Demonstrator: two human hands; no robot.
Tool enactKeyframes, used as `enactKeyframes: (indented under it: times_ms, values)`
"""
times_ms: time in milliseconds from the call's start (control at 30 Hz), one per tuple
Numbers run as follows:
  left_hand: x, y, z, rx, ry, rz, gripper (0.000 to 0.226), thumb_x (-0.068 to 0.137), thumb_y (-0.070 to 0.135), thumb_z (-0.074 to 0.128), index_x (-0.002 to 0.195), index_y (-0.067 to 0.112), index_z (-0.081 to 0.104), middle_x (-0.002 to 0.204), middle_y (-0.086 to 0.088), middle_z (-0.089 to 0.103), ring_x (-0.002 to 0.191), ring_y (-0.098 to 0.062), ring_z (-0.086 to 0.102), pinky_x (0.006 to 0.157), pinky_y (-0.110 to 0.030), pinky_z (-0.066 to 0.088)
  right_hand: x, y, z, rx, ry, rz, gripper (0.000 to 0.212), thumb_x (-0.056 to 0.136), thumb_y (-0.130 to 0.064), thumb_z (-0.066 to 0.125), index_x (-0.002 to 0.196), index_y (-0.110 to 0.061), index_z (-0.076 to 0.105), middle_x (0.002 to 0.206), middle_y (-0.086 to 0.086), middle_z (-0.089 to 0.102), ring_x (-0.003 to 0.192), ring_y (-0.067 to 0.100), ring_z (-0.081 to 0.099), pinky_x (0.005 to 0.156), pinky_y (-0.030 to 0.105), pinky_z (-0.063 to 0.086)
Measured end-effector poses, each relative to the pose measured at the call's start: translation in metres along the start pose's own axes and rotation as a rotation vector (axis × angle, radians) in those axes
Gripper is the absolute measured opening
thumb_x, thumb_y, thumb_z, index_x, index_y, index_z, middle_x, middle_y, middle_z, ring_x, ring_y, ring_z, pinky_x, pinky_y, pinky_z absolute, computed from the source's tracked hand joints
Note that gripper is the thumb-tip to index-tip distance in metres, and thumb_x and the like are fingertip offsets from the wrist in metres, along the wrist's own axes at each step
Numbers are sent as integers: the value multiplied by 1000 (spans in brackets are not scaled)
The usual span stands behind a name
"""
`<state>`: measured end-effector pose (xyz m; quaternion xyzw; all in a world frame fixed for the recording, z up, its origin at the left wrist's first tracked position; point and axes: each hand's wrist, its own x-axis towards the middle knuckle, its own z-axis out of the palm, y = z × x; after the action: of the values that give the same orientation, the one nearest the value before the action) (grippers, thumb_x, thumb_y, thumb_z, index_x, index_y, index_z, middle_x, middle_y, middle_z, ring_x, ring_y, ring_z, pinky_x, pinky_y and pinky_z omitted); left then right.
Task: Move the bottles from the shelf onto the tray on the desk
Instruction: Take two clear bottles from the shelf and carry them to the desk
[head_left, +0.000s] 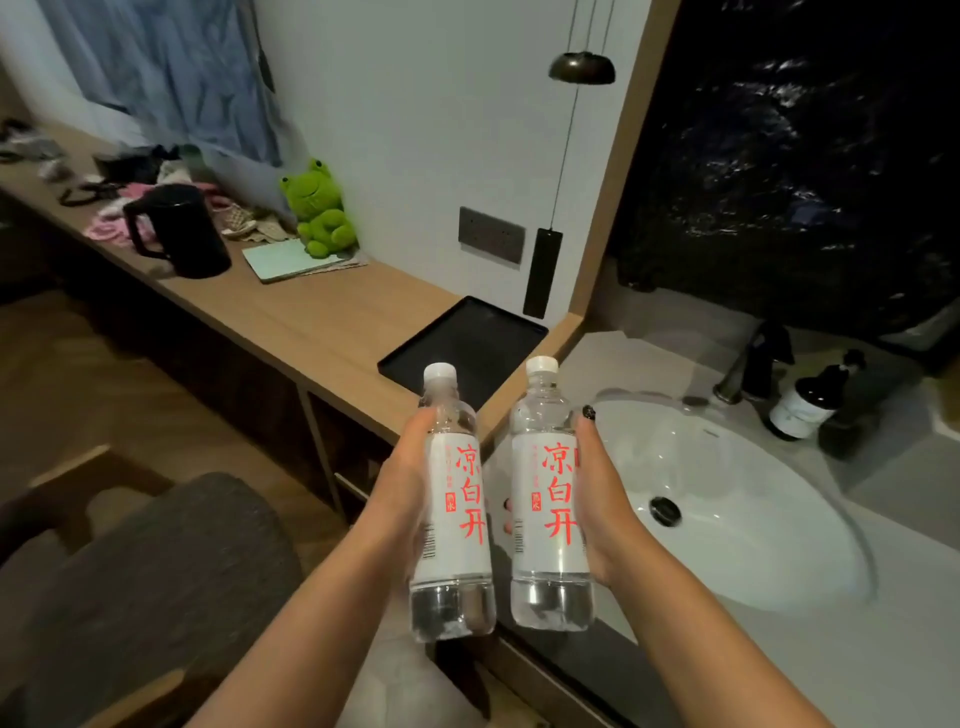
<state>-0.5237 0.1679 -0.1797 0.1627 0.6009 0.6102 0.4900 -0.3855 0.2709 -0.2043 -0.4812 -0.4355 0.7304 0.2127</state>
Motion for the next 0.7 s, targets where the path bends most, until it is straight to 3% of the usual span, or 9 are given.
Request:
enactKeyframes:
  times_ms: [167,300,433,600,700]
  values:
    - [57,35,-57,119,-56,30,40,93,56,45,96,18,58,76,-14,62,67,-31,61,76,-51,55,42,-11,60,10,-1,-32,54,91,-67,35,81,-20,57,61,3,65,53,17,63,58,29,50]
    - [93,50,-79,33,-60,-23,44,90,59,46,100,18,58,78,-13,58,67,-26,58,74,-44,54,75,-21,88,-1,-26,-6,55,91,-68,35,86,-18,57,62,4,65,55,18,63,58,29,50]
    - [132,66,-87,-13,-98,-79,45,88,59,47,97,15,55,69,-8,55,58,-20,56,61,-35,51,115,-39,106,-53,-35,-10,57,91,-68,32,83,-17,57,61,4,65,55,18,63,58,28,51]
    - [183,86,-96,-22,-115,-118,46,87,59,47,98,15,56,72,-9,55,62,-23,55,69,-39,49,169,-68,126,-55,-42,-4,61,90,-71,31,77,-18,57,64,5,63,59,22,62,73,40,50]
    - [210,102,-105,11,-129,-136,55,86,62,47,108,12,57,73,-10,57,66,-25,56,72,-40,50,193,-89,137,-62,-56,3,63,90,-71,31,77,-16,58,64,6,64,61,23,63,71,39,51]
